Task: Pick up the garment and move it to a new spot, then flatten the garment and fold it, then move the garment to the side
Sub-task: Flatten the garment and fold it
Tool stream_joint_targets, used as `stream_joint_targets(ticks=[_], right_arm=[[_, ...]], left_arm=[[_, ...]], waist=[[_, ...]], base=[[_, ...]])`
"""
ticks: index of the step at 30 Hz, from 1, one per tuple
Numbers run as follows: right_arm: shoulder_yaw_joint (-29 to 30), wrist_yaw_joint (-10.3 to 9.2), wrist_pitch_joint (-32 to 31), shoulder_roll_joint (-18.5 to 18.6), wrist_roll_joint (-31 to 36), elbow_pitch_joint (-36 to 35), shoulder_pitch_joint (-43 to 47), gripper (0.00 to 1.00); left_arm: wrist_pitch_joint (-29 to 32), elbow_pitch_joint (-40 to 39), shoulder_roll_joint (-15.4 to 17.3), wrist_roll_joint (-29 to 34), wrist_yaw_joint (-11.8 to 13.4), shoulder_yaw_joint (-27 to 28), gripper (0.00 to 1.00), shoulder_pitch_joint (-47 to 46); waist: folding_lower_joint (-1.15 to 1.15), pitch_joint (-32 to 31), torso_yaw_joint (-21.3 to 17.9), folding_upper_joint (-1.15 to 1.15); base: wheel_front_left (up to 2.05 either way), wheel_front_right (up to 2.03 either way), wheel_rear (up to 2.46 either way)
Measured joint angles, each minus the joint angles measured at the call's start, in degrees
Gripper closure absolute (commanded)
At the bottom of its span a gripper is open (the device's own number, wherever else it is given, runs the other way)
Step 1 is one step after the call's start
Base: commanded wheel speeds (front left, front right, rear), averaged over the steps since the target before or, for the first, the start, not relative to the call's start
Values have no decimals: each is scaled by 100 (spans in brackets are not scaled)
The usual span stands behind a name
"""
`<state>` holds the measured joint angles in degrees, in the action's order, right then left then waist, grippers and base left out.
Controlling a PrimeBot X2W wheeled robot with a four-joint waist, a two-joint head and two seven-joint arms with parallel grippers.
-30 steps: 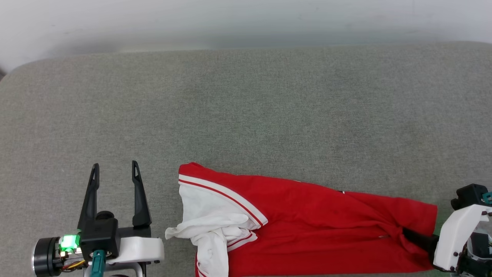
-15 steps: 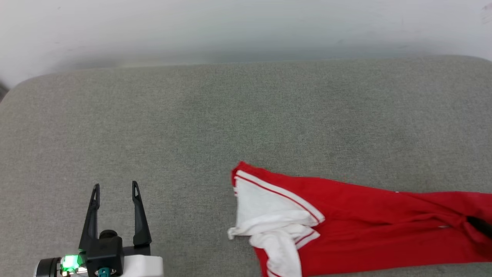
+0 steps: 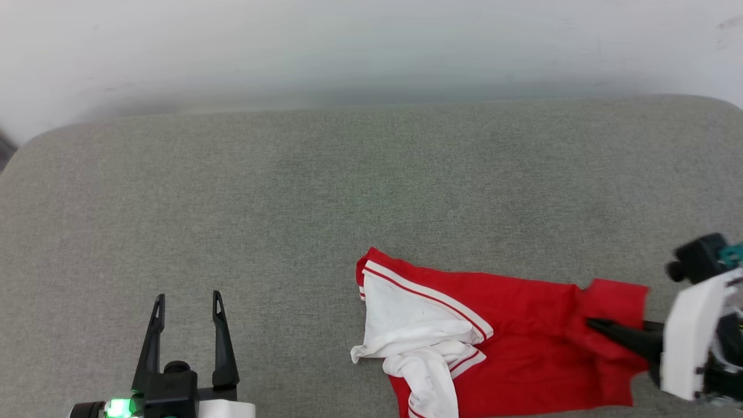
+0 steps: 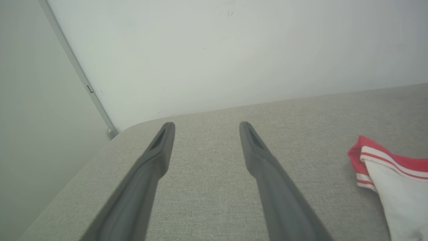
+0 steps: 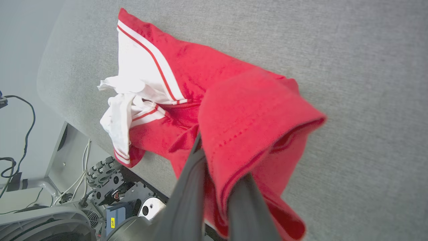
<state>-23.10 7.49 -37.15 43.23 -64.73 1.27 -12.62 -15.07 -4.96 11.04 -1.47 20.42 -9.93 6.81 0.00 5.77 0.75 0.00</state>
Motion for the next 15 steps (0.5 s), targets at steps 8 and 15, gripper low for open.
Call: stream_joint_targets(ticks=[8,15], right_arm=[[-889,0,-561,-828,665,-658,-917,100],[-1839,0,-651,-1780,1101,-107,-1995,100]], left_arm=[[0,-12,-62,41,-79,-3,0,-71],[0,51,-133,59,-177,-23,0,-286]], waist=[[0,193,68,0],[0,425,173,0]], base=[[0,0,0],[0,0,0]])
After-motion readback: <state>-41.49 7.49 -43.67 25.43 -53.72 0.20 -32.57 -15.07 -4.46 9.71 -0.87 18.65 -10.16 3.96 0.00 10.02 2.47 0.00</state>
